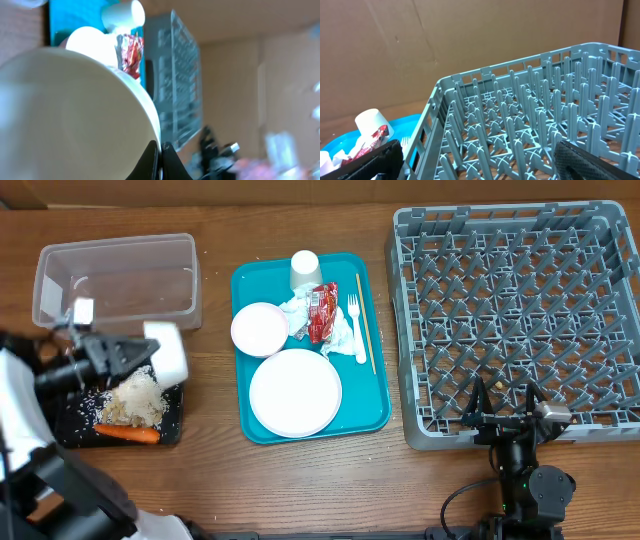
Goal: Sort waste into correct bins and load items into the dishwasher rack
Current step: 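Carry the empty bowl back and set it on the teal tray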
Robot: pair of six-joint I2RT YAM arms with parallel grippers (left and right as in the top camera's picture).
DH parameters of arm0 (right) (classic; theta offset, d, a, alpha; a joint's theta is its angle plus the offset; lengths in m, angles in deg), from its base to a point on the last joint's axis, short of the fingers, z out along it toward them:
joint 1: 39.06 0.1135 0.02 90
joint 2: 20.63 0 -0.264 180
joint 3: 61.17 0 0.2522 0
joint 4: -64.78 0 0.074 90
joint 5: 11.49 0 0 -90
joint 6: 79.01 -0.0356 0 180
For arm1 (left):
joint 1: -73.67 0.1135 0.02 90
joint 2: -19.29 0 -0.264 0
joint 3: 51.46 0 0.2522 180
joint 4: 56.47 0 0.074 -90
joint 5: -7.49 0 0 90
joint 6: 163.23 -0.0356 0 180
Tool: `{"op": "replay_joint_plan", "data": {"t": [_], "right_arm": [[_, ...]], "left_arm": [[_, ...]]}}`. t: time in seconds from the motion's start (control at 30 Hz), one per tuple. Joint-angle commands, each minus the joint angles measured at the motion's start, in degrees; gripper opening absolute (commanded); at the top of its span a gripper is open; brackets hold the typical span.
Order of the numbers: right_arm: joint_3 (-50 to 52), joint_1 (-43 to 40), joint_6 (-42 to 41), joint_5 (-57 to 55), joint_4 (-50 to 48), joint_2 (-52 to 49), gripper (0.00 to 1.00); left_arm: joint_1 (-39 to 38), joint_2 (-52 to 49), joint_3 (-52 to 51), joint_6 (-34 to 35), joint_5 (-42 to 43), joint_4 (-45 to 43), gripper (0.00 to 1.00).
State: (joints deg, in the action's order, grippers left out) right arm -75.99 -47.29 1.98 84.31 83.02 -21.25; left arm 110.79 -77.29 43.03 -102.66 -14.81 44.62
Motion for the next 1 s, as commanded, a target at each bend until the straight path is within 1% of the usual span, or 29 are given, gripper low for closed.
{"op": "replay_joint_plan", "data": {"t": [0.0,0.1,0.13,0.23,0.3,0.33,0.37,0.4,0.43,0.47,0.6,0.67,0.97], "right_arm": [[0.6,-0.2,-0.2,0.3,-0.3,0.3,1.00],[0.6,-0.2,-0.2,0.3,-0.3,0.3,1.00],[0.6,-0.2,-0.2,0.3,-0.3,0.3,1.00],[0.6,-0.2,-0.2,0.3,-0.3,0.3,1.00],[0.6,-0.2,-0.2,0.3,-0.3,0.3,1.00],[0.6,-0.2,-0.2,0.3,-0.3,0.3,1.00],[0.6,-0.2,-0.2,0.3,-0.3,0.3,1.00],[0.6,-0.2,-0.2,0.3,-0.3,0.3,1.00],[0.6,-0.2,-0.2,0.3,-0.3,0.3,1.00],[0.6,-0.2,-0.2,0.3,-0.3,0.3,1.00],[0.6,-0.2,-0.2,0.3,-0.3,0.3,1.00],[0.6,-0.2,-0.2,0.3,-0.3,0.3,1.00],[0.6,-0.2,-0.2,0.3,-0.3,0.3,1.00]], "left_arm": [[-7.1,2.5,7.9,8.7,-9.6,-3.2,0.04],[-14.6,2.6,13.2,18.5,-19.2,-9.4,0.04],[-17.7,2.6,14.7,22.2,-23.7,-12.3,0.04],[-26.7,2.6,17.0,29.9,-36.1,-21.5,0.04],[-32.1,2.5,17.0,32.4,-44.5,-27.5,0.04],[-35.5,2.0,17.0,33.0,-50.3,-30.9,0.04],[-38.3,1.4,17.0,33.2,-55.3,-33.6,0.04],[-40.1,1.0,17.0,33.4,-58.4,-35.4,0.04],[-43.3,-0.3,17.0,33.4,-63.8,-39.0,0.04],[-45.3,-1.5,17.0,33.4,-66.9,-41.7,0.04],[-50.2,-7.3,17.0,33.3,-73.8,-51.2,0.04],[-51.6,-12.3,17.0,33.3,-77.3,-55.2,0.04],[-52.2,-23.4,17.0,33.8,-77.1,-58.4,0.04]]}}
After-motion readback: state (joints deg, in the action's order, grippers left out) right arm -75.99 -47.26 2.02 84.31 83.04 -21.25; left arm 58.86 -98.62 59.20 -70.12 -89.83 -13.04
